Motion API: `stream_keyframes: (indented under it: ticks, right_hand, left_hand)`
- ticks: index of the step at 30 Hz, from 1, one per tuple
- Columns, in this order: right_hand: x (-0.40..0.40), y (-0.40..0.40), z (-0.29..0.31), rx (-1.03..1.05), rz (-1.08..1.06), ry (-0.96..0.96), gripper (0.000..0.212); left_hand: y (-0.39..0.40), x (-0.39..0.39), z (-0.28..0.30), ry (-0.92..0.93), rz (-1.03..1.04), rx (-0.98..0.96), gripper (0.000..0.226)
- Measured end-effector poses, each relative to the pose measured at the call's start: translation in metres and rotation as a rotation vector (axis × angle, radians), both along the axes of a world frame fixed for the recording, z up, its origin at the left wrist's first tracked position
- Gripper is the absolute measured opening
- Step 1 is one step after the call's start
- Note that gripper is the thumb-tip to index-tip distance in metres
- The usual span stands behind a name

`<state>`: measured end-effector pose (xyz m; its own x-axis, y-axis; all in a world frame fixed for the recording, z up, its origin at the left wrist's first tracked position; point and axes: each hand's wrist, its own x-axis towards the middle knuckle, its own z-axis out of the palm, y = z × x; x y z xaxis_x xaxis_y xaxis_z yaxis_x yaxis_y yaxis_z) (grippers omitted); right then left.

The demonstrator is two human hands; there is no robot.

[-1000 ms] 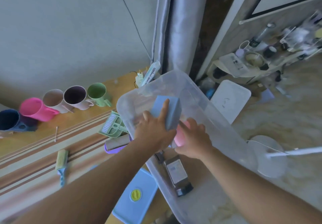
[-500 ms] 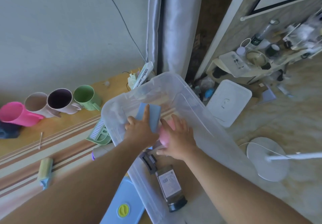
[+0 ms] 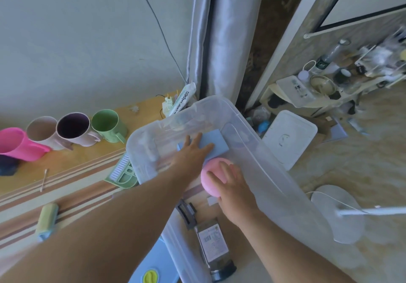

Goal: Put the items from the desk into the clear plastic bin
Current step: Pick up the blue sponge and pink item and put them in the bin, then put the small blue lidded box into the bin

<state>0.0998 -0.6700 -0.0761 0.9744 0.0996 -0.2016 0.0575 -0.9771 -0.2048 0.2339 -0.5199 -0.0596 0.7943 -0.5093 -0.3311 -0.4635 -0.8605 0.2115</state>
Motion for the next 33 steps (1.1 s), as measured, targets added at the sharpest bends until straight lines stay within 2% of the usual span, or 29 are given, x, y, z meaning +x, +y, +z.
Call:
stream_keyframes:
  ticks: [4, 7, 11, 13, 15, 17, 19, 21, 23, 24, 26, 28, 30, 33]
  right_hand:
    - [-0.002, -0.005, -0.007, 0.030, 0.016, 0.004, 0.079]
    - [0.005, 0.005, 0.015, 0.031, 0.010, 0.020, 0.062]
    - [0.016, 0.038, 0.069, 0.163, -0.045, -0.086, 0.054]
    - [0.012, 0.064, 0.099, 0.261, -0.027, -0.226, 0.049]
    - [-0.002, 0.095, 0.127, 0.356, 0.027, -0.368, 0.043]
    - [-0.026, 0.130, 0.147, 0.389, 0.098, -0.405, 0.040]
    - [-0.057, 0.165, 0.149, 0.453, 0.163, -0.356, 0.038]
    - [-0.092, 0.195, 0.136, 0.532, 0.190, -0.237, 0.038]
    - [-0.125, 0.215, 0.116, 0.552, 0.107, -0.051, 0.040]
    - [-0.140, 0.219, 0.102, 0.530, 0.032, 0.055, 0.042]
    - [-0.167, 0.220, 0.074, 0.399, -0.110, 0.222, 0.052]
    - [-0.187, 0.216, 0.049, 0.318, -0.267, 0.291, 0.063]
    - [-0.198, 0.217, 0.037, 0.357, -0.492, 0.270, 0.067]
    - [-0.200, 0.221, 0.022, 0.486, -0.783, 0.133, 0.068]
  left_hand:
    - [-0.001, -0.004, 0.028, 0.076, 0.058, -0.060, 0.058]
    - [0.017, -0.017, 0.064, 0.071, 0.061, -0.212, 0.056]
    - [0.080, -0.051, 0.110, -0.182, 0.053, -0.579, 0.043]
    - [0.119, -0.079, 0.116, -0.357, 0.192, -0.683, 0.039]
    - [0.154, -0.123, 0.103, -0.453, 0.369, -0.698, 0.032]
    - [0.179, -0.179, 0.075, -0.339, 0.446, -0.627, 0.032]
    - [0.193, -0.234, 0.036, -0.007, 0.419, -0.428, 0.047]
    - [0.202, -0.271, -0.001, 0.252, 0.373, -0.166, 0.070]
    - [0.211, -0.287, -0.028, 0.342, 0.355, -0.068, 0.085]
    - [0.215, -0.286, -0.032, 0.368, 0.382, -0.077, 0.087]
    - [0.223, -0.281, -0.030, 0.449, 0.504, -0.162, 0.063]
    - [0.229, -0.274, -0.025, 0.504, 0.552, -0.241, 0.053]
    - [0.231, -0.270, -0.024, 0.529, 0.568, -0.296, 0.054]
    - [0.233, -0.266, -0.027, 0.551, 0.583, -0.305, 0.056]
